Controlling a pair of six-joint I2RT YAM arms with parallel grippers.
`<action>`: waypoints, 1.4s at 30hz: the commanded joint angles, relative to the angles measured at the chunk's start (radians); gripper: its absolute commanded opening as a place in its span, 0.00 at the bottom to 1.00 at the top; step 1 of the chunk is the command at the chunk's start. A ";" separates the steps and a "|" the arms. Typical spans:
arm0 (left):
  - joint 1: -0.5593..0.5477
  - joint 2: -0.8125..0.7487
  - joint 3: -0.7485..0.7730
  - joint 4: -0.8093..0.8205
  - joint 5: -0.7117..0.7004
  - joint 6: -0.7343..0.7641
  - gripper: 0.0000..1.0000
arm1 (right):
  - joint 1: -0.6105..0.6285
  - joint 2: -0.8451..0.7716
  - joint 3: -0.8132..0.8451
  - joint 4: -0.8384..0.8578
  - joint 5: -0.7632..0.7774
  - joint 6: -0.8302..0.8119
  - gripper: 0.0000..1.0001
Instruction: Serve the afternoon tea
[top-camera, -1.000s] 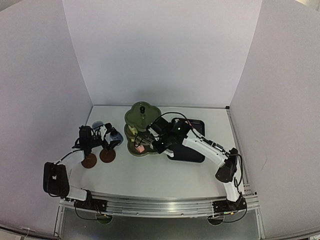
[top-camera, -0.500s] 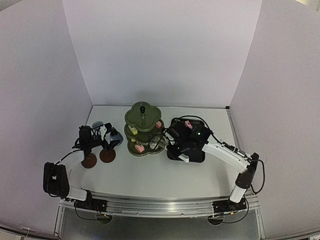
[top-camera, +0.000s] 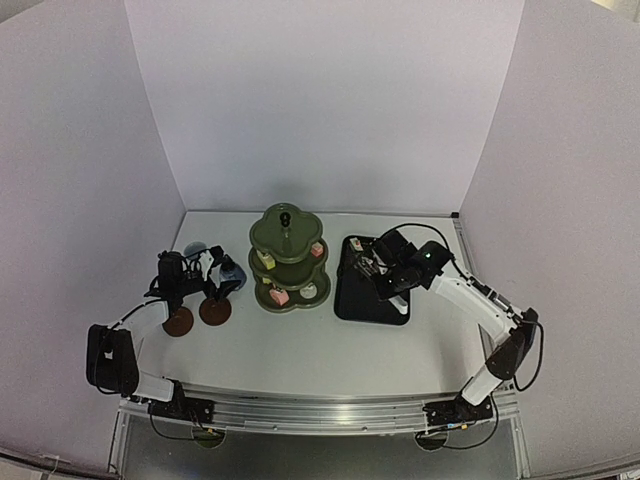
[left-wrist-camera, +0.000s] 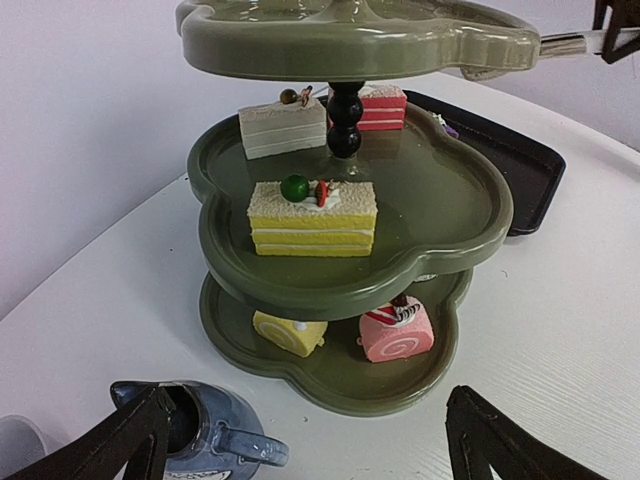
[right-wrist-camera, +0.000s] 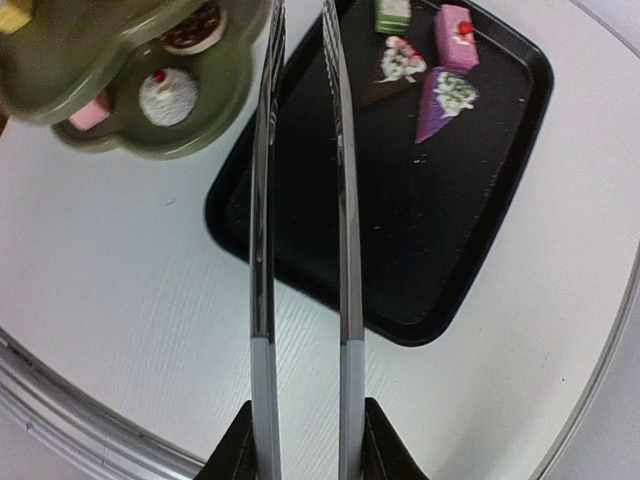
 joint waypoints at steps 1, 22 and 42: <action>-0.004 -0.033 0.005 0.007 -0.004 0.015 0.96 | -0.089 0.093 0.057 0.065 0.042 -0.036 0.27; -0.004 -0.028 0.002 0.000 -0.020 0.038 0.96 | -0.252 0.459 0.294 0.167 -0.083 -0.135 0.32; -0.004 -0.025 0.008 -0.011 -0.020 0.043 0.96 | -0.254 0.530 0.316 0.168 -0.034 -0.152 0.35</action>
